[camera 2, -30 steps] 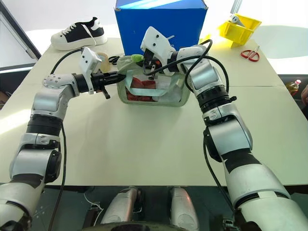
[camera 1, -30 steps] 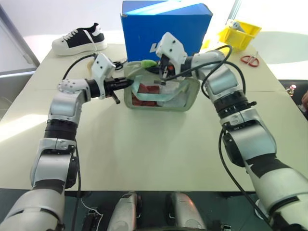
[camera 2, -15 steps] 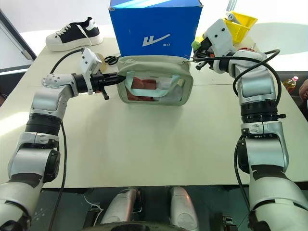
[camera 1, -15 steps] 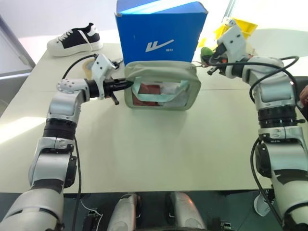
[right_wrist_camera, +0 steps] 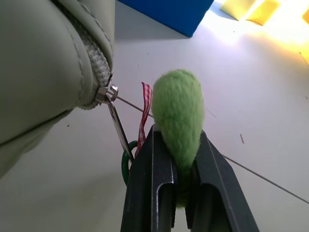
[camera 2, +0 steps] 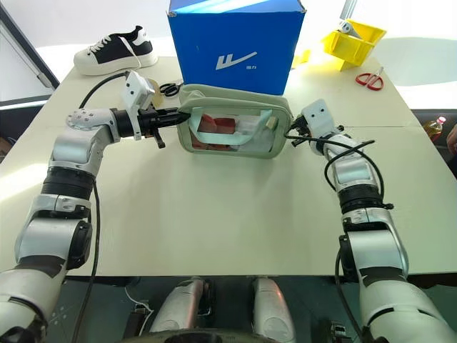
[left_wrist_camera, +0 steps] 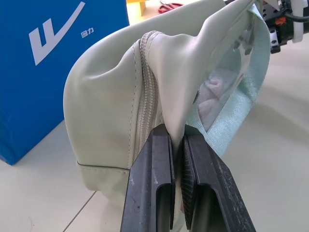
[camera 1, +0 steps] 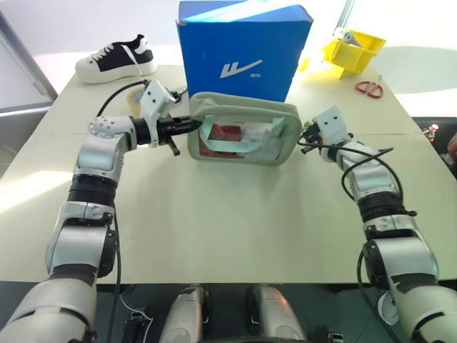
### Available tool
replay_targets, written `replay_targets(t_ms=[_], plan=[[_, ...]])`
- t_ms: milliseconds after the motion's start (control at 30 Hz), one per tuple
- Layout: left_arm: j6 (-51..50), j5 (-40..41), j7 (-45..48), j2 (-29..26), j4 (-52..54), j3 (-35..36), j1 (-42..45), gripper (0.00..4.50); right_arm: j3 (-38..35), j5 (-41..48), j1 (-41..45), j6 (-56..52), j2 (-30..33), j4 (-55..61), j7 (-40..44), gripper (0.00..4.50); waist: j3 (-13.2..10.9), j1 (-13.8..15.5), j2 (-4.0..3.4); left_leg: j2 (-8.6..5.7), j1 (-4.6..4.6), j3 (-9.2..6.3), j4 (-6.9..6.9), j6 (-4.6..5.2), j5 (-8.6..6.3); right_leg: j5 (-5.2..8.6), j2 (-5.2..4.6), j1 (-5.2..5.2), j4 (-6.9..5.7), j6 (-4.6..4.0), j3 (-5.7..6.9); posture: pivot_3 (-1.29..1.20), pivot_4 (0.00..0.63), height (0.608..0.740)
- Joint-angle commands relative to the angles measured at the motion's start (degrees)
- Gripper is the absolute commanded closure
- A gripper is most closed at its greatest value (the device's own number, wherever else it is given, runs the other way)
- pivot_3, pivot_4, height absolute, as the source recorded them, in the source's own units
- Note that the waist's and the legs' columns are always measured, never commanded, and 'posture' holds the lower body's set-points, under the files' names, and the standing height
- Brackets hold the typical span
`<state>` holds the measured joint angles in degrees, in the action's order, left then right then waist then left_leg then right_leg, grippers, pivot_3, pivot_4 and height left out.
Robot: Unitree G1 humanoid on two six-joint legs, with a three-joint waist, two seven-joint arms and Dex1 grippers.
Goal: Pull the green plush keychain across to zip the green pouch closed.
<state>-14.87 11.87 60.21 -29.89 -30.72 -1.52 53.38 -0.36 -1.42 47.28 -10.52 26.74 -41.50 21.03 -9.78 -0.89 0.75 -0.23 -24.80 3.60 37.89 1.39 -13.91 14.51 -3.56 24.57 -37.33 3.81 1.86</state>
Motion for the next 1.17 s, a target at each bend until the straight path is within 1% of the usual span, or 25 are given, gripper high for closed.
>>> replay_targets(t_ms=[33, 167, 267, 367, 467, 500, 533, 600, 667, 700, 767, 800, 833, 867, 933, 1067, 1167], plan=[[-0.20, 0.29, -0.01, -1.74, 2.49, 1.17, -0.25, 4.50, -1.14, 1.50, -3.49, -1.41, -2.16, 3.68, -0.54, 4.45, 0.00, -0.07, 0.01, 0.01, 0.03, 0.00, 0.00, 0.01, -0.01, 0.00, 0.01, -0.03, 0.00, 0.00, 0.00, 0.00, 0.150, 0.740], [-0.46, 0.48, -0.29, -1.75, 3.26, 1.27, -0.73, 4.50, -3.42, 6.54, -6.76, -6.58, -5.09, 10.65, 2.16, 4.45, 0.00, -0.09, 0.01, 0.04, 0.07, 0.00, 0.01, 0.02, -0.01, 0.00, 0.04, -0.07, -0.01, 0.01, 0.00, 0.00, 0.150, 0.740], [-0.62, 0.52, -0.44, -1.64, 3.72, 1.28, -0.96, 4.50, -5.76, 9.03, -6.95, -9.56, -4.31, 13.51, 3.17, 3.40, 0.00, -0.01, 0.01, 0.03, 0.08, -0.01, 0.03, 0.02, -0.01, -0.01, 0.03, -0.09, -0.01, 0.02, 0.00, 0.00, 0.150, 0.740], [-0.38, 0.27, -0.61, -1.56, 3.43, 1.07, -0.83, 4.50, -8.58, 9.75, -4.83, -9.33, -1.07, 12.25, 2.74, 1.92, 0.00, 0.07, 0.00, 0.03, 0.08, -0.01, 0.03, 0.02, -0.02, -0.01, 0.03, -0.09, -0.01, 0.03, 0.00, 0.00, 0.150, 0.740], [-0.26, -0.35, -0.91, -1.50, 2.58, 0.60, -0.31, 4.50, -9.81, 9.39, -2.65, -7.59, 2.88, 9.53, 3.33, 0.41, 0.00, 0.19, 0.00, 0.01, 0.08, 0.00, 0.04, 0.05, -0.03, -0.01, 0.01, -0.09, 0.00, 0.03, 0.00, 0.00, 0.150, 0.740], [-0.25, -0.47, -0.97, -1.48, 2.39, 0.52, -0.20, 4.50, -9.87, 9.24, -1.86, -7.20, 4.41, 8.89, 4.14, 0.04, 0.00, 0.18, 0.00, 0.01, 0.08, 0.00, 0.04, 0.06, -0.04, -0.01, 0.01, -0.09, 0.00, 0.03, 0.00, 0.00, 0.150, 0.740], [-0.29, -0.48, -0.96, -1.45, 2.30, 0.50, -0.12, 4.50, -9.75, 9.01, -1.10, -6.75, 5.83, 8.36, 4.91, 0.04, 0.00, 0.15, 0.00, 0.00, 0.08, 0.00, 0.04, 0.06, -0.04, -0.01, 0.01, -0.09, 0.01, 0.03, -0.01, 0.00, 0.150, 0.740], [-0.28, -0.47, -0.80, -1.50, 1.90, 0.51, 0.15, 4.50, -9.48, 10.05, 0.49, -7.01, 8.55, 8.38, 9.30, 0.04, 0.00, 0.13, 0.00, 0.01, 0.08, 0.00, 0.04, 0.06, -0.04, -0.01, 0.02, -0.09, 0.01, 0.03, -0.01, 0.00, 0.150, 0.740], [-0.98, 0.14, 0.00, -1.83, 1.55, 0.81, 0.50, 3.75, -8.67, 13.93, 0.48, -10.70, 11.21, 12.13, 19.28, 0.00, 0.00, 0.13, 0.00, 0.01, 0.08, 0.00, 0.04, 0.06, -0.04, -0.01, 0.03, -0.09, 0.02, 0.03, 0.00, 0.00, 0.150, 0.740], [-1.56, 0.72, 1.18, -2.24, 1.54, 0.94, 0.58, 3.44, -7.66, 15.88, -0.39, -12.79, 12.97, 15.23, 25.07, 0.00, 0.00, 0.12, 0.00, 0.01, 0.08, 0.00, 0.04, 0.08, -0.05, -0.01, 0.03, -0.09, 0.02, 0.03, 0.00, 0.00, 0.150, 0.740], [-2.75, 1.69, 3.11, -3.19, 1.74, 1.37, 0.70, 2.49, -5.31, 18.26, -2.67, -16.09, 16.71, 21.50, 34.14, 0.00, -0.01, 0.16, 0.00, 0.02, 0.08, 0.00, 0.04, 0.10, -0.06, -0.01, 0.05, -0.10, 0.04, 0.03, 0.00, 0.00, 0.150, 0.740], [-3.56, 2.11, 3.91, -3.74, 1.98, 1.69, 0.80, 1.94, -4.50, 19.28, -3.46, -18.19, 18.30, 24.13, 37.02, 0.00, -0.01, 0.14, 0.00, 0.04, 0.08, 0.00, 0.06, 0.14, -0.09, 0.00, 0.06, -0.10, 0.05, 0.04, 0.00, 0.00, 0.150, 0.740], [-4.54, 2.65, 4.78, -4.56, 2.38, 2.12, 0.85, 1.63, -3.95, 20.58, -3.97, -20.63, 19.74, 26.80, 39.46, 0.00, -0.01, 0.14, 0.00, 0.04, 0.08, 0.00, 0.06, 0.15, -0.09, 0.00, 0.06, -0.10, 0.05, 0.04, 0.00, 0.00, 0.150, 0.740], [-5.40, 3.15, 5.49, -5.36, 2.80, 2.48, 0.86, 0.99, -3.58, 21.71, -4.36, -22.58, 20.89, 29.05, 41.31, 0.00, -0.01, 0.11, 0.00, 0.04, 0.08, 0.00, 0.07, 0.16, -0.10, 0.00, 0.06, -0.10, 0.05, 0.04, 0.00, 0.00, 0.150, 0.740], [-7.37, 4.07, 6.49, -7.35, 4.31, 3.30, 0.43, 0.09, -3.29, 23.96, -5.00, -26.37, 22.39, 33.50, 43.62, 0.00, -0.02, 0.13, 0.02, 0.04, 0.08, 0.00, 0.09, 0.16, -0.10, 0.00, 0.04, -0.11, 0.04, 0.04, 0.00, 0.00, 0.150, 0.740], [-13.20, 6.46, 6.22, -12.70, 10.01, 6.29, -1.33, 0.04, -4.13, 27.46, -5.79, -31.88, 22.49, 41.46, 43.02, 0.00, -0.02, 0.03, 0.02, 0.08, 0.09, -0.03, 0.09, 0.14, -0.10, 0.00, 0.01, -0.10, 0.06, 0.03, -0.01, 0.00, 0.150, 0.740], [-13.34, 6.72, 4.88, -15.04, 13.15, 7.78, -2.88, 0.04, -5.35, 28.45, -6.05, -33.71, 21.63, 43.81, 40.61, 0.00, -0.02, 0.15, 0.02, 0.08, 0.08, -0.06, 0.08, 0.12, -0.11, 0.00, -0.04, -0.10, 0.08, 0.02, -0.01, 0.00, 0.150, 0.740]])
